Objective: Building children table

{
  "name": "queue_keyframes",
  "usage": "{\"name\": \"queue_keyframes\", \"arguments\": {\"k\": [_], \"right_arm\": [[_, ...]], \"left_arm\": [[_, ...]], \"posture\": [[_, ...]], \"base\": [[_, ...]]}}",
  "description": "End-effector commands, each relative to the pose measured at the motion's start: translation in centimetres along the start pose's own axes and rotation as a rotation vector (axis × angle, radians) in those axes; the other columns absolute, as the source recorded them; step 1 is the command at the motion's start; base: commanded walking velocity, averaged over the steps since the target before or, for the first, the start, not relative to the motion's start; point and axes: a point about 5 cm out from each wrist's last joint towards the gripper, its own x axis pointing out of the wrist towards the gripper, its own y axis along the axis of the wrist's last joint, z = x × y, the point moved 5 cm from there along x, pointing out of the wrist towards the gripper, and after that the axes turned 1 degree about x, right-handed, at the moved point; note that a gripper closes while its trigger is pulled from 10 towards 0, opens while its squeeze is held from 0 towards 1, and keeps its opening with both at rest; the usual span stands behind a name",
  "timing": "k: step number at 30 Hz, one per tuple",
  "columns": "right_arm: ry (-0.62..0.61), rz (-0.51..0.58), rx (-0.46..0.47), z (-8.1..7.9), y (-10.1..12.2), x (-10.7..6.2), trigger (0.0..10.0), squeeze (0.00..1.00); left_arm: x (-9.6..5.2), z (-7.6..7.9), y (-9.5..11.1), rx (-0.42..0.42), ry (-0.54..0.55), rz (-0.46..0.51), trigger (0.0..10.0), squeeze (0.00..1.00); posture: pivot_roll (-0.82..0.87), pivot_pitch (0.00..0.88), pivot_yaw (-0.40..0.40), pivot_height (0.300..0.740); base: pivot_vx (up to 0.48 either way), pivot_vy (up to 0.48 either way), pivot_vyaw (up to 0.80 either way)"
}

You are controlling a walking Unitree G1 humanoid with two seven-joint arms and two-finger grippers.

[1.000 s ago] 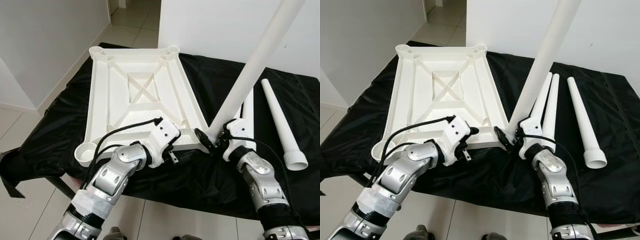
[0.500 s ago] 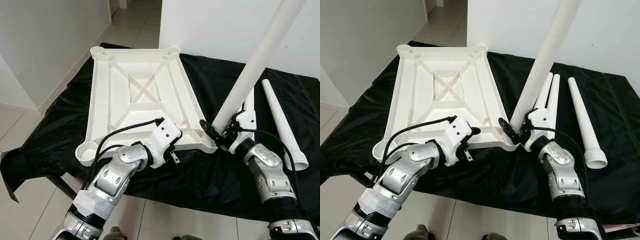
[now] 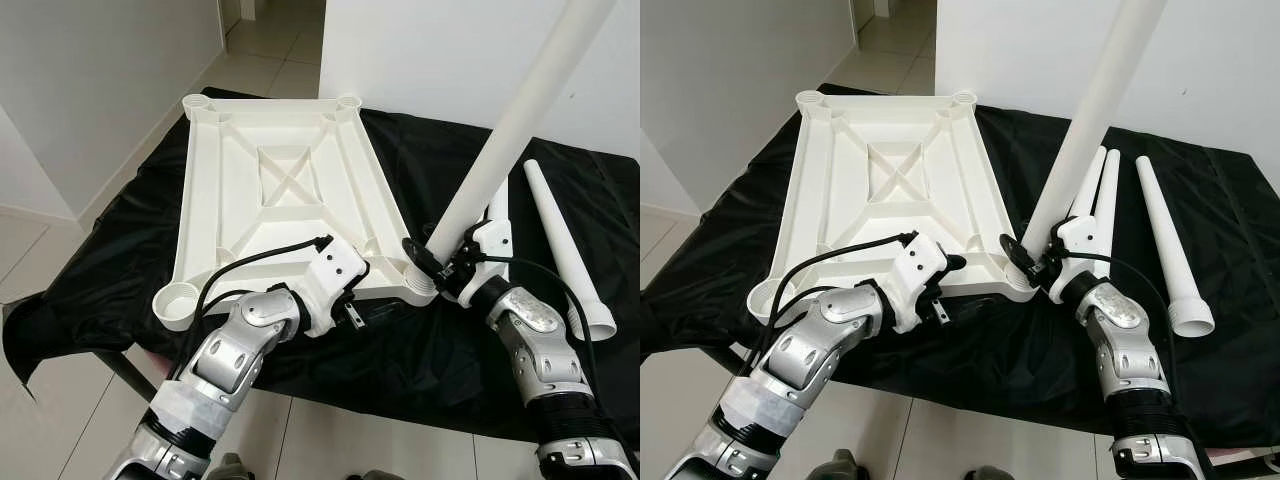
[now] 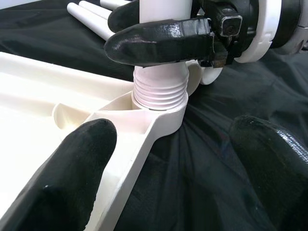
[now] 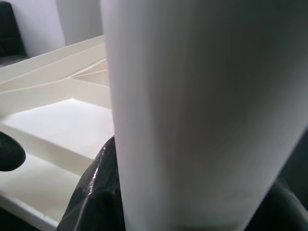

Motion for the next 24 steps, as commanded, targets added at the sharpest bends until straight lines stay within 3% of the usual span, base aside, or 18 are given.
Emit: {"name": "queue_keyframes", "arguments": {"k": [1,4,11,18,24], "right_arm": [[-0.053,-0.006,0.026,0.3,-0.2,0.0,10.0,0.0],[-0.2,-0.03,0.032,0.1,-0.5,0.9,10.0,0.0],[-0.257,-0.015,0.029,-0.7,-0.2,1.4,10.0,0.0],[-0.585,-0.012,0.093,-1.1,-0.2,1.6,10.0,0.0],[-0.649,-0.009,0.136,-1.9,-0.5,1.6,10.0,0.0]], "left_arm": [[0.1,-0.2,0.5,0.024,0.023,0.011,10.0,0.0],[0.4,-0.3,0.7,0.024,0.03,0.018,10.0,0.0],[0.5,-0.3,0.8,0.015,0.035,0.026,10.0,0.0],[0.3,-1.3,0.6,0.025,0.066,0.021,10.0,0.0],[0.2,-1.8,0.8,0.029,0.081,0.023,10.0,0.0]], "posture": [[0.08,0.003,-0.044,0.74],[0.08,0.0,-0.047,0.74],[0.07,0.0,-0.052,0.74],[0.07,0.0,-0.063,0.74],[0.08,0.0,-0.064,0.74]], "base": [[0.0,0.0,0.0],[0.0,0.0,0.0],[0.0,0.0,0.0],[0.0,0.0,0.0],[0.0,0.0,0.0]]}}
